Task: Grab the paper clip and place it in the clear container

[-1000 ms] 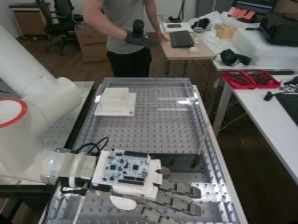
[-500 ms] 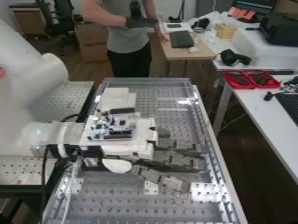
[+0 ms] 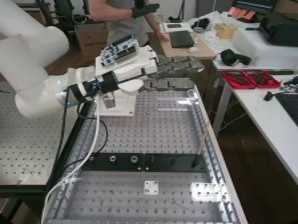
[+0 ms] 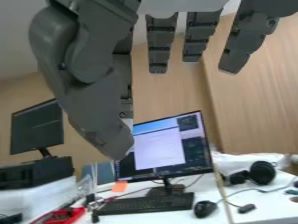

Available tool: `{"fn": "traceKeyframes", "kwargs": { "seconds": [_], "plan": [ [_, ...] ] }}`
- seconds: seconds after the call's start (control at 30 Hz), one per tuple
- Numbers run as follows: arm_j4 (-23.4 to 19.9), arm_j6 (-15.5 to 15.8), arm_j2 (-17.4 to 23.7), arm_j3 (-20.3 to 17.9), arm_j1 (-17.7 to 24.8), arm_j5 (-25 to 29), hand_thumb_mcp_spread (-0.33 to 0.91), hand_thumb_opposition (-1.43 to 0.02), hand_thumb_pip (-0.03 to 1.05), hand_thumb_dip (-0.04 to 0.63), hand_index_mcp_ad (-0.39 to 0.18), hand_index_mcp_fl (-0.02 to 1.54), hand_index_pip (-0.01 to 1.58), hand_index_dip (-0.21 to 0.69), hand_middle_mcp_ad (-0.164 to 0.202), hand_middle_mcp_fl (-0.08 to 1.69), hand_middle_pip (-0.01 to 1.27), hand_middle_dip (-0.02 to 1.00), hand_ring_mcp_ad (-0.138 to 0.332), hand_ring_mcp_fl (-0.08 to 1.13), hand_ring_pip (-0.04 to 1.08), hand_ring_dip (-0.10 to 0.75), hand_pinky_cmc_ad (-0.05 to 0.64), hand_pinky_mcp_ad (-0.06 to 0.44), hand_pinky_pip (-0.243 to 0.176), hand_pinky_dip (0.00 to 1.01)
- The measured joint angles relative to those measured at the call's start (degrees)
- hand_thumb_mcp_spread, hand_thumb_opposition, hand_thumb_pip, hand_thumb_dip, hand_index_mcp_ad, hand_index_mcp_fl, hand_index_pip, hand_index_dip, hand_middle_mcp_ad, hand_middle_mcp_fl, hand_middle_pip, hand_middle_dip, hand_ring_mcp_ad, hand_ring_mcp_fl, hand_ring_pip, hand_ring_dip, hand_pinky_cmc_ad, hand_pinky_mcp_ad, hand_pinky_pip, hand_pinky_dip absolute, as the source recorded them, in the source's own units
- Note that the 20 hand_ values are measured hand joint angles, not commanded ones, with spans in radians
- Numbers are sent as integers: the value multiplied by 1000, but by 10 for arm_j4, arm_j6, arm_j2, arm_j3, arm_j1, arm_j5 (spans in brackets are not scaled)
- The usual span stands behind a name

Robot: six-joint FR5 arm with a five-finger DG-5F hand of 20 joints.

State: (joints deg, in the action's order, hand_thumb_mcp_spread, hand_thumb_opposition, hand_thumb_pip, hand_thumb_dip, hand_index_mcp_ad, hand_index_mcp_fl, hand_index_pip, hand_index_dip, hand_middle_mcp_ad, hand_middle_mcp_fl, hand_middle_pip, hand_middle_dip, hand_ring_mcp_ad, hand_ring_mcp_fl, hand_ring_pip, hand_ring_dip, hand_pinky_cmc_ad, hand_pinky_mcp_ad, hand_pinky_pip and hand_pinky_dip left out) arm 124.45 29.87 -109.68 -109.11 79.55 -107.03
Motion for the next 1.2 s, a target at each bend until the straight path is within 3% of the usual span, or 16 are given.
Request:
{"fn": "traceKeyframes", "kwargs": {
  "seconds": [0.27, 0.63, 1.0, 1.2],
  "plan": [
    [-27, -9, -1, -1, 68, 14, 492, -997, 660, 281, -209, 581, 1395, 93, 35, 96, 129, 176, 113, -2, 99, 110, 325, 264, -19, 190],
    [-23, -8, -47, 28, 131, 38, 492, -1000, 660, 284, -209, 581, 1395, 93, 31, 96, 129, 176, 115, -2, 99, 110, 325, 264, -19, 190],
    [20, -5, -106, 74, 152, 76, 492, -1000, 660, 284, -209, 581, 1395, 93, 31, 96, 129, 176, 113, -2, 99, 110, 325, 264, -19, 190],
    [72, 0, -141, 113, 159, 85, 492, -1000, 660, 284, -209, 581, 1395, 93, 35, 96, 129, 176, 113, -2, 101, 110, 325, 264, -19, 190]
  ]
}}
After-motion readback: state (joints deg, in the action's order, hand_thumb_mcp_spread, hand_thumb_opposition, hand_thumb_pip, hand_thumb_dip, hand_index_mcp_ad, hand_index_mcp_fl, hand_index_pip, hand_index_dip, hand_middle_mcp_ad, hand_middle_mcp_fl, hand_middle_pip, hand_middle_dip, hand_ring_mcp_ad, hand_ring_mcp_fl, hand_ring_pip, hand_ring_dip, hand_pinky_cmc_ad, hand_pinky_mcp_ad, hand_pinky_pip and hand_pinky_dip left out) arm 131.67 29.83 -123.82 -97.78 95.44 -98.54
